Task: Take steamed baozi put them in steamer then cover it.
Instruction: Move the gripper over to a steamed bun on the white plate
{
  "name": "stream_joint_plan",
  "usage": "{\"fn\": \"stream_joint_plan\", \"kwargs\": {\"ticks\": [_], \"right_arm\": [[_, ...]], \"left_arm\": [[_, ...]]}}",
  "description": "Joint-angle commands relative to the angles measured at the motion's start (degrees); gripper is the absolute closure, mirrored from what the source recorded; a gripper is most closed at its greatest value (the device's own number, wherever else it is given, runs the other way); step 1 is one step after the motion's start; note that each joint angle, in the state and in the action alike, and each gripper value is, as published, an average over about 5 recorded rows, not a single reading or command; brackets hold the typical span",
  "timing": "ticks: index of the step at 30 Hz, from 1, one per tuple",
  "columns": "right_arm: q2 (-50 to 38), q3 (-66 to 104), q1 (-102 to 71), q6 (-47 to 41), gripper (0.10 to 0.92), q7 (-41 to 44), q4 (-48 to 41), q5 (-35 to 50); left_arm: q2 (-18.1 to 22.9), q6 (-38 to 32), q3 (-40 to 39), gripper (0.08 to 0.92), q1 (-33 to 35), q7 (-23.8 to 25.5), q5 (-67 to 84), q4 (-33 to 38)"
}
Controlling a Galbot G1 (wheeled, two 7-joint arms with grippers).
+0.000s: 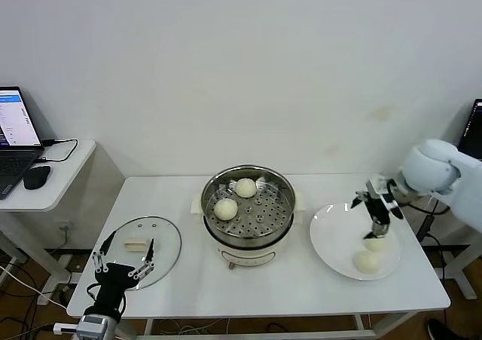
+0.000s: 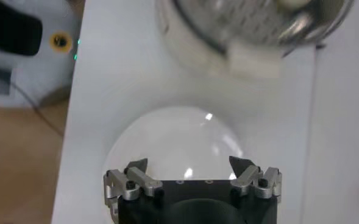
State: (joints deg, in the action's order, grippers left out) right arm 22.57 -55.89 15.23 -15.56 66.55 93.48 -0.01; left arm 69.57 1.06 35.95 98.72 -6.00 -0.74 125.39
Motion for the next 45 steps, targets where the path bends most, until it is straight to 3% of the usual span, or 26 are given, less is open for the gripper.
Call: {"fn": "stream_joint_plan", "kwargs": {"ticks": [1,30,45], "right_arm": [[-4.30,19.49,-26.97,4.97,0.203,0.63,-2.11,-12.63],[7.78,22.96,-33.29,0.50,0.217,-5.67,-12.31,-15.42],[7.15,23.07,-32.32,-0.74,0.382,-5.27,-11.56,-14.24]], "left_arm": [[0.45,0.16,-0.27,0.177,0.14,0.11,-1.08,-0.15],[0.85,0.12,0.25,0.177,0.64,0.02,-1.44,-0.85],[1.05,0.10,0.07,0.177,0.64,0.02,-1.46,-0.92]]}}
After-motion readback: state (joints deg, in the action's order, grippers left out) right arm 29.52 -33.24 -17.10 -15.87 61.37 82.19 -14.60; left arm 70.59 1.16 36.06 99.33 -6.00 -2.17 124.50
